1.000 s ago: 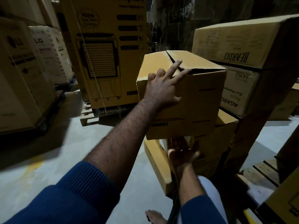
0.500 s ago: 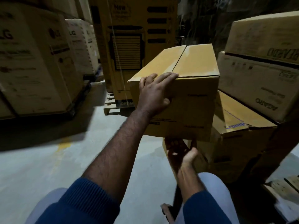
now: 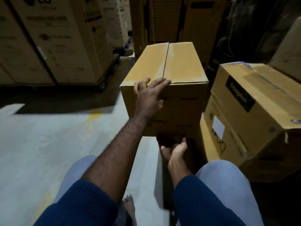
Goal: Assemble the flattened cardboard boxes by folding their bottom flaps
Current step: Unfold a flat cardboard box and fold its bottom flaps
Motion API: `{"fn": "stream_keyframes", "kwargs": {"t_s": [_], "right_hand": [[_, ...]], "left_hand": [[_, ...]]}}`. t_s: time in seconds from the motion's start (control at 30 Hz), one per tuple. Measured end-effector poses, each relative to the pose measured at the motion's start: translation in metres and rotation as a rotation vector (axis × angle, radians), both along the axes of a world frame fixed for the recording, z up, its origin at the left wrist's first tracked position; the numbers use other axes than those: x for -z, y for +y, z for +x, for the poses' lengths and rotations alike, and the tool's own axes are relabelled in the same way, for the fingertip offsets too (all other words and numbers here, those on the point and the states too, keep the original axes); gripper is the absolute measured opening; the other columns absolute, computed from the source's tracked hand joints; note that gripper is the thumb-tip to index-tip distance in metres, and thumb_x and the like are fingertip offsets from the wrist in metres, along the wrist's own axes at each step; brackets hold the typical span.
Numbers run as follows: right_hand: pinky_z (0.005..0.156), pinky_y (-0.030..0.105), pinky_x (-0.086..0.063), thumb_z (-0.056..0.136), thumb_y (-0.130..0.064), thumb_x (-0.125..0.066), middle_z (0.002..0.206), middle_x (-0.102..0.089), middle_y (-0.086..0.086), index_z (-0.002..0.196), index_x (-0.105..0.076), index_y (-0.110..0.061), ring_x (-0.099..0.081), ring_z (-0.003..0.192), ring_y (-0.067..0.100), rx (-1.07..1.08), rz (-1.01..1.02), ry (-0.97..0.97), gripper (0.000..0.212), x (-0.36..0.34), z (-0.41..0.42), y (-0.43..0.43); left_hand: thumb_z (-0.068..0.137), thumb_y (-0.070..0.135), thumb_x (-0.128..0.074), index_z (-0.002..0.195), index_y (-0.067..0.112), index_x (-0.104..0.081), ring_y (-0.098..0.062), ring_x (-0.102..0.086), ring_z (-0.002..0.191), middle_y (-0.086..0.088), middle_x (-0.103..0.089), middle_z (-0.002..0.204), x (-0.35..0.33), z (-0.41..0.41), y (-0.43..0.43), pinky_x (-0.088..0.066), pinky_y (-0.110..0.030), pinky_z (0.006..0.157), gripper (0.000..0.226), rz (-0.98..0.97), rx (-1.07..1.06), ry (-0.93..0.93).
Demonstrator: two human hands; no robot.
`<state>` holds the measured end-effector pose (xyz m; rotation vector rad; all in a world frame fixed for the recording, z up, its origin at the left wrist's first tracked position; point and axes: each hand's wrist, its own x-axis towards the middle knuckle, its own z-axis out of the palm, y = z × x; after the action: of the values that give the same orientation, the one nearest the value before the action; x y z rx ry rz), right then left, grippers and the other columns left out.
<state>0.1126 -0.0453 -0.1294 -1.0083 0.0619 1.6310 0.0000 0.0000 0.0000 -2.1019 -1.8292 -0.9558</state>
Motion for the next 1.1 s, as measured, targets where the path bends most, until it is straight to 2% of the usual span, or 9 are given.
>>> {"fn": "stream_keyframes", "kwargs": {"t_s": [0.1,0.2,0.27,0.4,0.53,0.7,0.87,0.97,1.1], "right_hand": [[0.105,0.044,-0.047,0.102,-0.059,-0.045,0.128,-0.068,0.010,0.133,-0.059,-0.016,-0.063,0.084,0.027,-0.044,-0.086,0.108,0.055,0.047,-0.021,0.009],[0.083,0.045,-0.055,0.100,-0.066,-0.042,0.106,-0.064,0.017,0.131,-0.056,-0.008,-0.063,0.084,0.031,-0.069,-0.114,0.130,0.067,0.096,-0.032,0.013],[0.083,0.044,-0.055,0.096,-0.072,-0.041,0.104,-0.063,0.019,0.140,-0.050,-0.004,-0.063,0.086,0.032,-0.105,-0.130,0.126,0.082,0.128,-0.036,0.016],[0.083,0.045,-0.060,0.094,-0.075,-0.043,0.115,-0.064,0.022,0.147,-0.045,-0.006,-0.068,0.095,0.035,-0.154,-0.188,0.185,0.087,0.188,-0.048,0.019],[0.113,0.058,-0.041,0.094,-0.069,-0.050,0.133,-0.057,0.023,0.132,-0.048,-0.010,-0.060,0.117,0.043,-0.140,-0.280,0.241,0.070,0.227,-0.063,0.025],[0.114,0.056,-0.041,0.093,-0.071,-0.051,0.139,-0.055,0.028,0.153,-0.037,-0.005,-0.058,0.124,0.045,-0.129,-0.374,0.228,0.090,0.267,-0.071,0.025],[0.114,0.056,-0.040,0.101,-0.065,-0.040,0.135,-0.058,0.026,0.151,-0.043,-0.010,-0.058,0.126,0.042,-0.070,-0.454,0.217,0.075,0.277,-0.080,0.032],[0.120,0.058,-0.029,0.102,-0.067,-0.032,0.153,-0.043,0.025,0.157,-0.034,-0.013,-0.042,0.141,0.044,-0.075,-0.470,0.231,0.077,0.267,-0.076,0.030],[0.118,0.059,-0.030,0.101,-0.071,-0.025,0.161,-0.033,0.022,0.161,-0.025,-0.018,-0.036,0.145,0.044,-0.087,-0.462,0.155,0.080,0.259,-0.055,0.023]], "left_hand": [[0.085,0.015,-0.076,0.150,0.043,-0.043,-0.025,-0.028,0.147,0.018,-0.040,0.157,0.027,-0.020,0.004,-0.005,-0.055,0.122,0.078,-0.136,-0.042,0.024],[0.086,0.019,-0.078,0.151,0.044,-0.040,-0.025,-0.028,0.147,0.019,-0.037,0.158,0.071,-0.039,0.007,-0.007,-0.054,0.121,0.079,-0.273,-0.064,0.013],[0.085,0.019,-0.078,0.151,0.045,-0.039,-0.025,-0.027,0.147,0.019,-0.036,0.159,0.100,-0.048,0.010,-0.008,-0.054,0.121,0.081,-0.344,-0.078,-0.016],[0.086,0.014,-0.075,0.152,0.045,-0.038,-0.025,-0.024,0.148,0.019,-0.035,0.159,0.152,-0.065,0.014,-0.007,-0.053,0.122,0.082,-0.450,-0.083,-0.034],[0.086,0.005,-0.070,0.153,0.044,-0.038,-0.026,-0.021,0.150,0.017,-0.034,0.161,0.188,-0.072,0.026,-0.004,-0.052,0.121,0.084,-0.513,-0.047,-0.023],[0.084,-0.003,-0.066,0.153,0.044,-0.037,-0.025,-0.017,0.152,0.018,-0.030,0.163,0.225,-0.076,0.036,-0.003,-0.052,0.121,0.088,-0.635,0.008,-0.034],[0.084,-0.005,-0.066,0.151,0.048,-0.033,-0.026,-0.014,0.153,0.019,-0.025,0.164,0.258,-0.069,0.025,-0.006,-0.056,0.121,0.091,-0.632,0.053,0.017],[0.092,0.004,-0.063,0.152,0.047,-0.033,-0.026,-0.019,0.152,0.017,-0.023,0.165,0.278,-0.071,0.012,-0.016,-0.056,0.119,0.079,-0.711,0.094,0.049],[0.097,0.025,-0.060,0.158,0.036,-0.027,-0.025,-0.023,0.152,0.007,-0.015,0.169,0.309,-0.073,-0.013,-0.029,-0.051,0.116,0.070,-1.013,0.194,0.111]]}}
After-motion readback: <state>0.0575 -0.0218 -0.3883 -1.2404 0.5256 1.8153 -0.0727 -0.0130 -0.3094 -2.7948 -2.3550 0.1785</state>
